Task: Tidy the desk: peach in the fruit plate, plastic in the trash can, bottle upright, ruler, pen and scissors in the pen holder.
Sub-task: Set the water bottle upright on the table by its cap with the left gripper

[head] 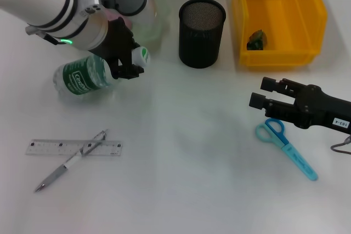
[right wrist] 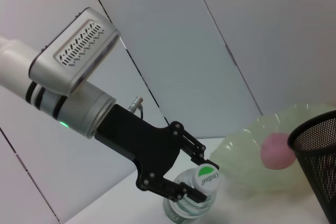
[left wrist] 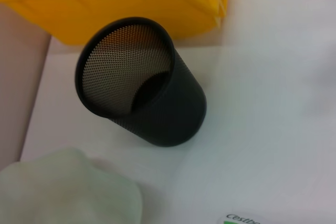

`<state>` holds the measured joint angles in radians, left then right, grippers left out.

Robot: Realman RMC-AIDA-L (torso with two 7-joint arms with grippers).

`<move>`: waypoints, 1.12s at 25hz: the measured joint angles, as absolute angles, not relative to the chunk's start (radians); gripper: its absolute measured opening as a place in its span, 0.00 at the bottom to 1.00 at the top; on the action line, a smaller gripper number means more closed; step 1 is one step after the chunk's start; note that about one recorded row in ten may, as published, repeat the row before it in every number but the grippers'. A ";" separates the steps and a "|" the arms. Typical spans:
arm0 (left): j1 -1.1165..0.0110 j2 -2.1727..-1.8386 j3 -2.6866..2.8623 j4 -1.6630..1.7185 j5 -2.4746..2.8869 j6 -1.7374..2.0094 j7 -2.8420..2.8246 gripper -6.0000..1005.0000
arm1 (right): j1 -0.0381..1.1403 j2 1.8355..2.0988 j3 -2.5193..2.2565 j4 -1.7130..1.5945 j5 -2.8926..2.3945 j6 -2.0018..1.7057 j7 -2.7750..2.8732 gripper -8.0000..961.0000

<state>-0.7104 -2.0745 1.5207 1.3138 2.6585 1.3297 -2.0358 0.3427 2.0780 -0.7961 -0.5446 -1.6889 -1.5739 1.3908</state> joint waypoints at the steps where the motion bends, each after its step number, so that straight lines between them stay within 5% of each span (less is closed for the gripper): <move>1: -0.707 -2.074 1.520 1.323 2.657 1.332 -2.038 0.44 | 0.343 2.078 -0.796 -0.545 -1.689 -1.574 1.391 0.79; 28: -0.630 -2.070 1.327 1.453 2.499 1.378 -2.033 0.44 | 0.366 2.078 -0.796 -0.543 -1.687 -1.572 1.393 0.79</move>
<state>-0.6298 -2.0699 1.3266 1.4527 2.4992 1.3783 -2.0332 0.3659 2.0785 -0.7961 -0.5430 -1.6873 -1.5722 1.3932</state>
